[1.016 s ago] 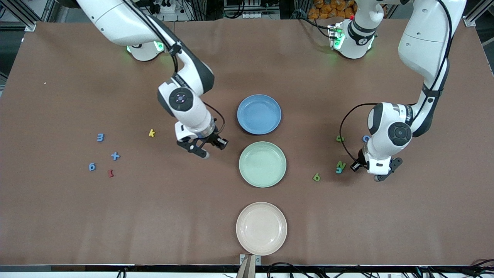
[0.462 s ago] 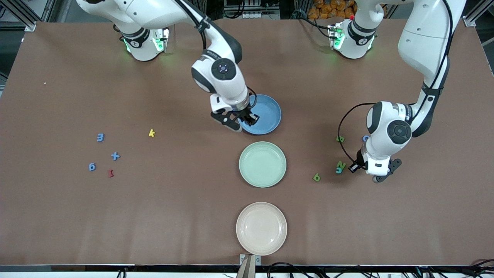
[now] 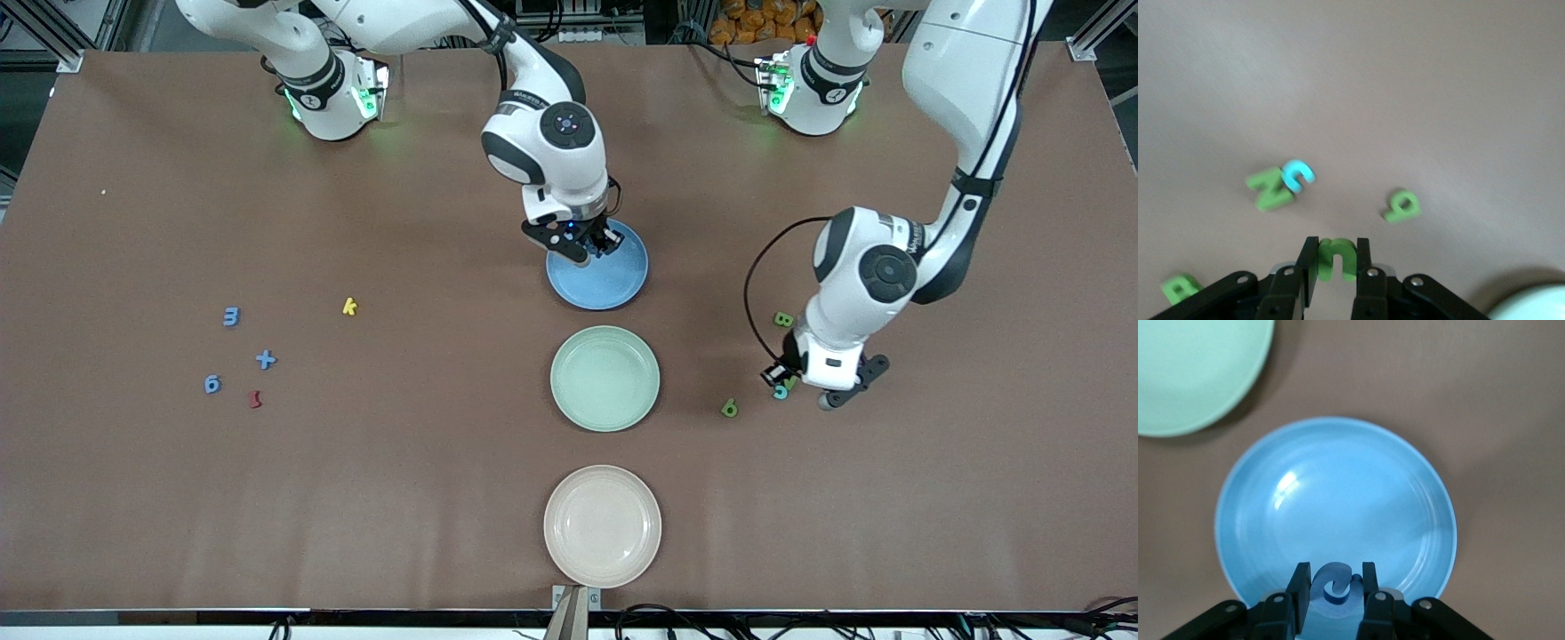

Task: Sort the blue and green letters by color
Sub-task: 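Release the e on the blue plate while the left gripper carries the n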

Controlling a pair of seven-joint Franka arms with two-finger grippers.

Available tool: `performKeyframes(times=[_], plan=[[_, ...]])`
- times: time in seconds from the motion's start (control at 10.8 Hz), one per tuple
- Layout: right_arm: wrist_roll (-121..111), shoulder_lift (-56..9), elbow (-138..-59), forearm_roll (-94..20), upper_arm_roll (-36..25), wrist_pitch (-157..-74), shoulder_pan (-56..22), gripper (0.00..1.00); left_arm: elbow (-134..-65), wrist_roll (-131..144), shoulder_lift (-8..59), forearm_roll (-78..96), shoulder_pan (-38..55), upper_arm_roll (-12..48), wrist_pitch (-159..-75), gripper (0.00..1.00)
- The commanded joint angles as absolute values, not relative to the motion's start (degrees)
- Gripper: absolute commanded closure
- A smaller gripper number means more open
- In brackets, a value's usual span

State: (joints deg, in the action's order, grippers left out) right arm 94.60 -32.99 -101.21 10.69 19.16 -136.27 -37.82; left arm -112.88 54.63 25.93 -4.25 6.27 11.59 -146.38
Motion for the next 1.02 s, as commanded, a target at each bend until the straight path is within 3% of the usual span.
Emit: performKeyframes(times=[0.0,0.28,0.46,0.92], plan=[[100.1,-35.59,-100.37,15.64,18.9,-136.14,-40.16,0.9,-110.85,62.64,25.66,-3.43,7.2,15.28,-145.72,1.0],[99.93,-35.51,-100.46,15.73,18.9,-135.97,-39.73,0.03,-107.85,65.83,27.68,-3.51,7.82,18.62,-145.72,1.0],[98.88,-34.11,-100.46,15.73,18.9,-134.92,-38.24,0.0,-106.01,66.09,29.78,-3.52,10.7,19.69,-145.72,1.0],[79.24,-22.87,-101.51,14.42,22.94,-121.92,-22.71,0.0,-97.84,69.77,37.69,-4.3,20.11,17.33,-145.72,1.0]])
